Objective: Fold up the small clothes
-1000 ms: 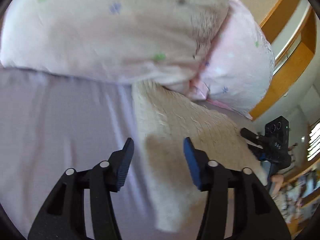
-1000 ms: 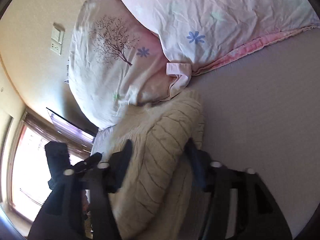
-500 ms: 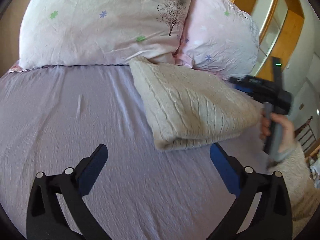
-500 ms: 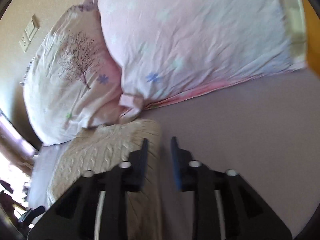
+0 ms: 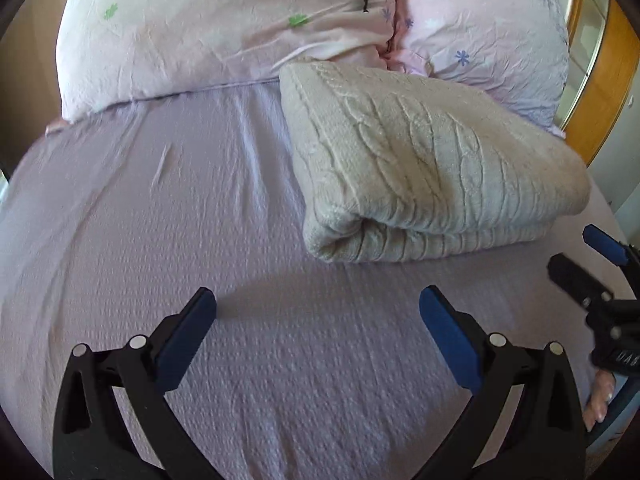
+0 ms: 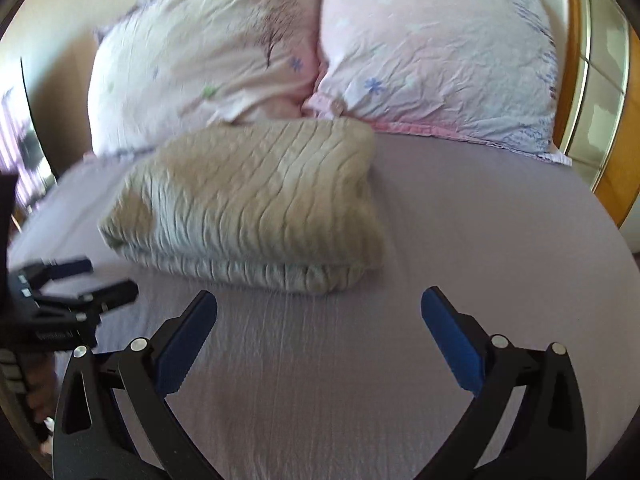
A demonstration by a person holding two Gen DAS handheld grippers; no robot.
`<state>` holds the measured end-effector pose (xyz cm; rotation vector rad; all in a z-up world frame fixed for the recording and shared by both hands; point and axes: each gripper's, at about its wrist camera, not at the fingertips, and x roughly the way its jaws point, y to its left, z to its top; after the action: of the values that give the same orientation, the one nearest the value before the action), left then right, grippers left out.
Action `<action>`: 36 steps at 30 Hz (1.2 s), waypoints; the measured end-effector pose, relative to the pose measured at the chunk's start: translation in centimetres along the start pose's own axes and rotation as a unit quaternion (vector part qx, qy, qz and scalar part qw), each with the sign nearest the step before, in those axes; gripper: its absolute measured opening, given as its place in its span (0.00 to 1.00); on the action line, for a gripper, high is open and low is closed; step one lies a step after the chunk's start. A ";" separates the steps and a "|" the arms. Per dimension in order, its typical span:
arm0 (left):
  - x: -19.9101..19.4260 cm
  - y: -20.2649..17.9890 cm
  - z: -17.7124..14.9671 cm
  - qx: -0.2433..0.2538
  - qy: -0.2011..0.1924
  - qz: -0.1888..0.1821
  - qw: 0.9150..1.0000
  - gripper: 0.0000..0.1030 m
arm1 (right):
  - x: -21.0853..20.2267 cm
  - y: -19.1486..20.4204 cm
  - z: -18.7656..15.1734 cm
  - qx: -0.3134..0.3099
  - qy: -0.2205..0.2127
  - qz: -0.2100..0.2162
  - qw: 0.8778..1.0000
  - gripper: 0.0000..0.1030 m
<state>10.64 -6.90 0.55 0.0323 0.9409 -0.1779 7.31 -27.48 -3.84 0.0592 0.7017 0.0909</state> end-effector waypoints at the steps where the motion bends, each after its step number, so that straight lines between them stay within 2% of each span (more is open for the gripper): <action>1: 0.2 -0.1 0.0 0.007 0.002 0.006 1.000 0.98 | 0.5 0.4 0.2 -0.005 0.013 -0.010 1.000 0.99; 3: 0.4 -0.5 -0.2 0.024 0.000 0.023 0.999 0.98 | 0.9 0.6 0.3 -0.007 0.025 -0.016 1.000 0.99; 6: 0.4 -0.4 -0.1 0.019 0.002 0.023 1.000 0.98 | 1.6 1.1 -0.1 -0.009 0.060 -0.028 0.998 0.99; 8: 0.5 -0.2 -0.1 0.015 0.001 0.025 1.000 0.98 | 2.0 0.8 -0.2 0.007 0.073 -0.017 0.997 0.99; 36: 0.4 -0.4 -0.1 0.021 0.002 0.024 0.999 0.98 | 1.8 0.9 -0.5 0.014 0.074 -0.013 0.997 0.99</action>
<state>10.74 -7.29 0.24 0.0935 0.9393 -0.1529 8.34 -26.43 -5.30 0.0716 0.8525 0.0610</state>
